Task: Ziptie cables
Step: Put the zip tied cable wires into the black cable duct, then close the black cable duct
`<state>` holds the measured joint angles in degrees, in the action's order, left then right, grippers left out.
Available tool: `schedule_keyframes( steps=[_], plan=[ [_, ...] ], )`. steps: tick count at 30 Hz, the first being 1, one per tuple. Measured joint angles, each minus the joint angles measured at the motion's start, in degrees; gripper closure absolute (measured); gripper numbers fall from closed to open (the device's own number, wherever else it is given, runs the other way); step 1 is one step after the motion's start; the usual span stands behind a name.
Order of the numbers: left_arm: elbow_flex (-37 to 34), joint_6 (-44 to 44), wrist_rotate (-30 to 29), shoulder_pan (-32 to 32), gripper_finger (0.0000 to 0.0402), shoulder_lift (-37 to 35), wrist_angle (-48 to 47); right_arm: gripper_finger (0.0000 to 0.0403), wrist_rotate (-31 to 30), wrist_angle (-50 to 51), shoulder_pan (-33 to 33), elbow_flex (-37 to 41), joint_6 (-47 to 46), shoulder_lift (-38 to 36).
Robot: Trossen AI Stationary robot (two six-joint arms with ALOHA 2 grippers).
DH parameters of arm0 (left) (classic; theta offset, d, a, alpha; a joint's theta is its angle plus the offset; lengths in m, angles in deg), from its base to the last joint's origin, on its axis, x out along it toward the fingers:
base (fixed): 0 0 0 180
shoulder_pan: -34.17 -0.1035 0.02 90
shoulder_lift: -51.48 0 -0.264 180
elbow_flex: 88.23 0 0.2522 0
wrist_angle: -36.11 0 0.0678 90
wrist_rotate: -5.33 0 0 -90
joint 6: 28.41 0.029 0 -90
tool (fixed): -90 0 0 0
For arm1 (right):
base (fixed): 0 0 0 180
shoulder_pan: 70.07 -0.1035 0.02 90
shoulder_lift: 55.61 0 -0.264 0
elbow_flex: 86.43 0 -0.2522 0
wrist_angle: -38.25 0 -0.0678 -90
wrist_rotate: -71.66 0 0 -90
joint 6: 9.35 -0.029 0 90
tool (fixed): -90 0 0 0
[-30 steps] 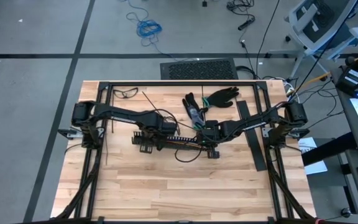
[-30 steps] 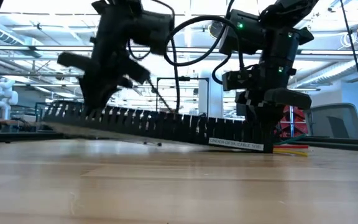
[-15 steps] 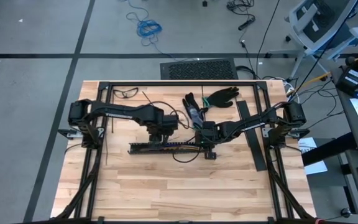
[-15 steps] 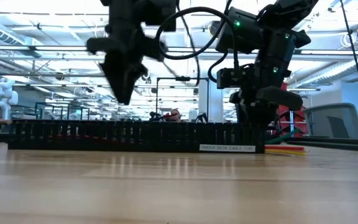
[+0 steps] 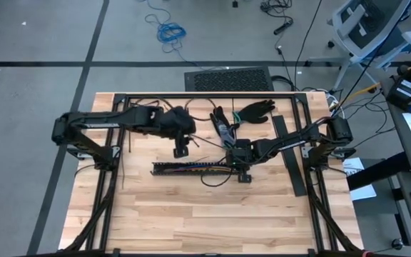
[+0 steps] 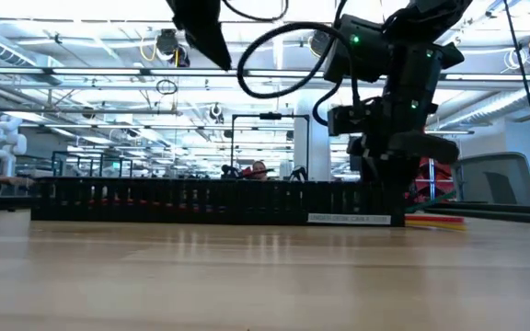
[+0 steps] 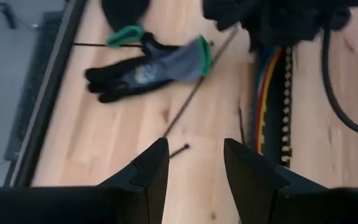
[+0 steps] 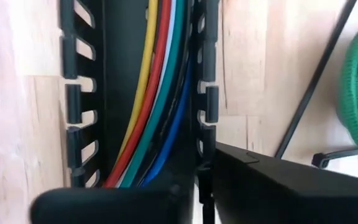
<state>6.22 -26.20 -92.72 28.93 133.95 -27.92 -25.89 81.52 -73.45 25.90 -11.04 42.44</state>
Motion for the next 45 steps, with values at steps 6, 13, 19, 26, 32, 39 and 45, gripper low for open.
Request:
schedule_keyframes(
  steps=[6, 13, 19, 26, 32, 39, 45],
  plan=[
    [-0.1, -1.5, -1.7, 0.0, 0.0251, -1.1, 0.3, 0.0295, 0.2, 0.2, 0.2, -0.1, -0.4, -0.6],
    [-0.1, 0.1, -1.7, 0.0, 0.0251, -1.1, -0.1, 0.0194, 0.1, 11.6, 0.2, -6.3, 0.0, -0.6],
    [-0.2, 1.4, -2.1, -0.8, 0.0251, -1.6, -2.5, 0.0156, 0.1, 27.6, 0.2, -12.2, 4.2, -1.1],
    [-0.3, 2.1, -3.4, -1.8, 0.0251, -4.1, -5.4, 0.0158, -6.6, 43.1, 0.4, -13.1, 0.1, -11.2],
    [-8.3, 2.8, -2.4, -5.5, 0.0251, -10.1, 12.3, 0.016, -17.9, 43.3, 2.2, -13.2, -30.5, -24.8],
    [-21.6, -4.0, 9.4, -10.0, 0.0251, -11.5, 34.1, 0.016, -26.6, 43.5, 7.9, -8.1, -61.0, -27.9],
    [-26.5, -9.8, 13.9, -9.8, 0.0251, -9.7, 39.5, 0.016, -22.7, 39.1, 20.1, -0.5, -65.8, -23.4]
  ],
)
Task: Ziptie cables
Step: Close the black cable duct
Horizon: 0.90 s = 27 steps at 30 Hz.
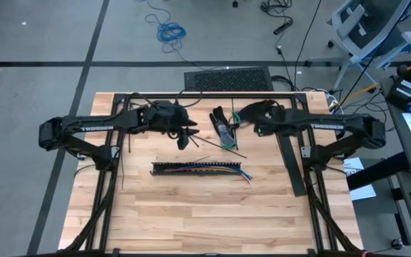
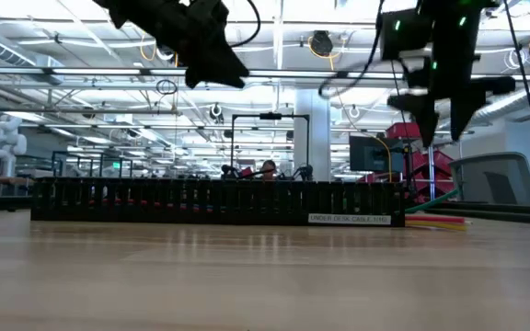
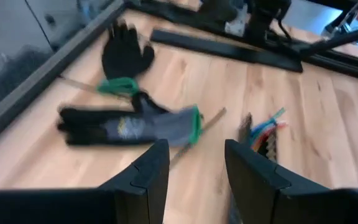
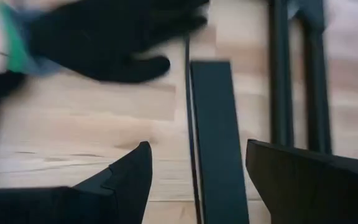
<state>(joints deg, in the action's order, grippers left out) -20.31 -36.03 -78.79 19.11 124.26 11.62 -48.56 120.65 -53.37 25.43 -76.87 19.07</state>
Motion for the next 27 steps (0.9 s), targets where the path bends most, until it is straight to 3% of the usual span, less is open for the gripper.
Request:
schedule_keyframes(
  steps=[5, 7, 12, 14, 17, 27],
  plan=[
    [-0.2, -0.8, 0.4, 0.5, 0.0251, -0.1, 0.1, 0.016, 18.1, -15.6, 12.5, 4.7, 20.6, 0.3],
    [-0.2, -0.9, 0.4, 0.5, 0.0251, -0.1, 0.1, 0.016, 21.1, -17.3, 16.5, 5.2, 25.3, 0.3],
    [-0.2, -1.0, 0.3, 0.4, 0.0251, -0.1, -0.2, 0.0143, 21.1, -15.9, 21.8, 5.1, 37.4, -0.2],
    [-0.2, -1.1, -0.1, 0.3, 0.0251, -0.1, -0.2, 0.0135, 18.3, -13.1, 22.7, 4.7, 40.9, -0.2],
    [-0.2, -3.0, -1.7, 0.0, 0.0251, -0.1, -0.3, 0.0124, 14.9, -12.0, 23.2, 5.1, 42.2, -0.2],
    [-0.2, -8.1, -3.0, -2.4, 0.0251, -0.1, -0.5, 0.0104, 18.8, -10.8, 24.0, 8.0, 45.8, -0.1]
  ],
)
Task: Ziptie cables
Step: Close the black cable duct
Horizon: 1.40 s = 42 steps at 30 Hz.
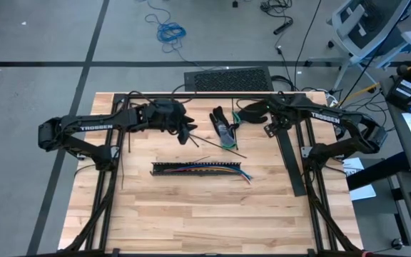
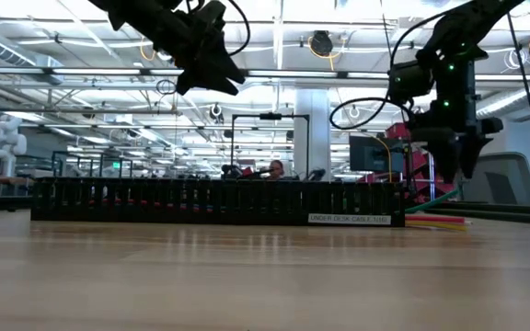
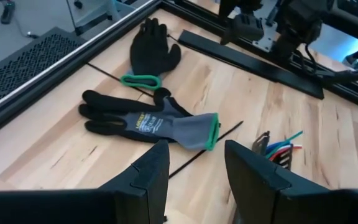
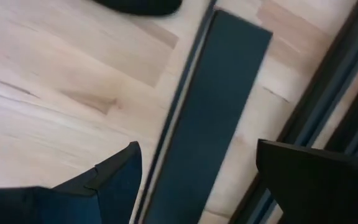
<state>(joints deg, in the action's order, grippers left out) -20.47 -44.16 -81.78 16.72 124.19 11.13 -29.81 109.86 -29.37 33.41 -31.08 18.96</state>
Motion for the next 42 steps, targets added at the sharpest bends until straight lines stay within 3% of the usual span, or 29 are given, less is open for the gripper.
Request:
schedule_keyframes(
  steps=[8, 12, 16, 21, 29, 36, 42],
  plan=[
    [0.0, 0.8, 2.4, -1.8, 0.0251, 0.0, -0.2, 0.0105, 1.2, -2.6, -0.3, 0.0, -0.3, 0.0],
    [0.1, 5.5, 3.9, -2.4, 0.0251, 0.0, -0.3, 0.0105, 1.9, -10.4, -0.4, -0.1, -8.3, 0.0],
    [0.1, 8.9, 5.8, -3.0, 0.0251, 0.0, -1.1, 0.0105, 3.6, -10.4, -0.5, -0.1, -15.0, 0.0],
    [0.1, 12.1, 7.2, -3.8, 0.0251, 0.0, -2.0, 0.0105, 7.4, -7.2, -0.5, -0.1, -16.5, 0.1],
    [0.1, 14.6, 7.2, -5.2, 0.0251, 0.0, -1.8, 0.0104, 11.4, -4.7, -0.5, -0.1, -7.6, 0.0],
    [0.1, 14.7, 7.2, -6.2, 0.0251, 0.0, -1.7, 0.0073, 14.5, -4.0, -0.5, -0.1, 1.0, -0.1],
    [0.1, 14.6, 7.2, -6.9, 0.0251, 0.0, -1.6, 0.0054, 13.7, -5.1, -0.5, -0.1, -4.1, -0.1]
  ],
)
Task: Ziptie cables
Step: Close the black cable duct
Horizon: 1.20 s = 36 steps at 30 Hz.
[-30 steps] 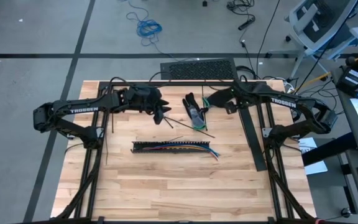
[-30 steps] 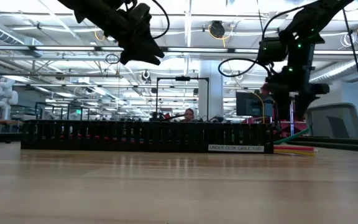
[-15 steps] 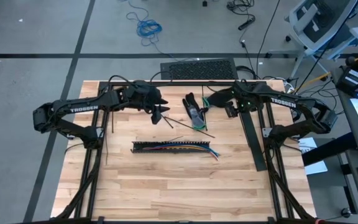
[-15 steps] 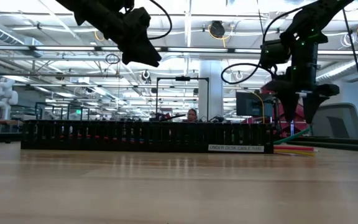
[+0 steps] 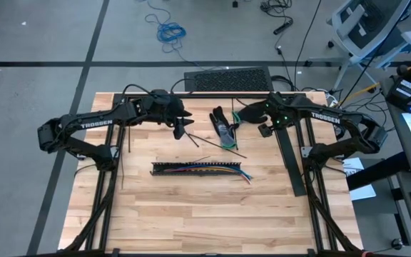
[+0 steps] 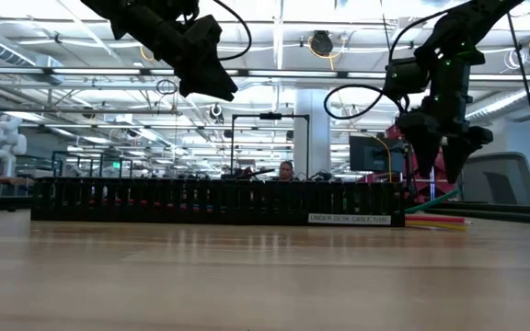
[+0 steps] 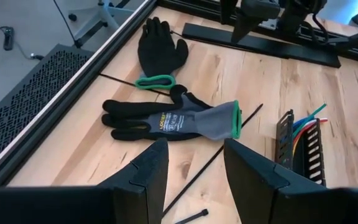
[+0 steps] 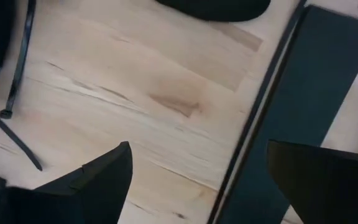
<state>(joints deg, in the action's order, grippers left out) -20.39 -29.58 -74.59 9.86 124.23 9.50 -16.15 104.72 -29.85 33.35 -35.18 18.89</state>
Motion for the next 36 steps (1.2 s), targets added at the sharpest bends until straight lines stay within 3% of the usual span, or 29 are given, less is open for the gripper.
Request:
schedule_keyframes(
  steps=[3, 7, 13, 18, 24, 26, 30, 36],
  plan=[
    [0.0, -0.9, 0.0, -0.1, 0.0251, 0.0, 0.0, 0.0053, -0.9, 0.1, 0.3, 0.0, 2.5, 0.0],
    [0.0, -4.4, 0.0, -0.2, 0.0251, 0.0, 0.7, 0.0048, -7.1, 2.0, 0.1, 0.0, 1.4, 0.0],
    [0.0, -4.5, 0.0, -0.1, 0.0251, 0.0, 0.6, 0.0008, -8.3, 4.0, 0.1, 0.0, -0.1, 0.0],
    [0.0, -6.0, 0.0, -0.1, 0.0251, 0.0, 0.5, 0.0034, -7.8, 4.5, 0.2, 0.0, 3.1, 0.0],
    [0.0, -7.5, 0.0, -0.1, 0.0251, 0.0, 0.4, 0.0043, -9.2, 3.1, 0.3, 0.1, -6.8, 0.4],
    [0.0, -7.5, 0.0, -0.1, 0.0251, 0.0, 0.4, 0.0043, -6.5, 2.6, 3.5, 1.5, -9.2, 0.9],
    [0.0, -7.5, 0.0, -0.1, 0.0251, 0.0, 0.3, 0.0043, 6.5, -3.5, 9.1, 8.6, -6.4, 1.5],
    [0.0, -7.5, 0.0, -0.1, 0.0251, 0.0, 0.4, 0.0044, 5.4, -4.8, 11.7, 11.8, -5.2, 0.9]
  ],
)
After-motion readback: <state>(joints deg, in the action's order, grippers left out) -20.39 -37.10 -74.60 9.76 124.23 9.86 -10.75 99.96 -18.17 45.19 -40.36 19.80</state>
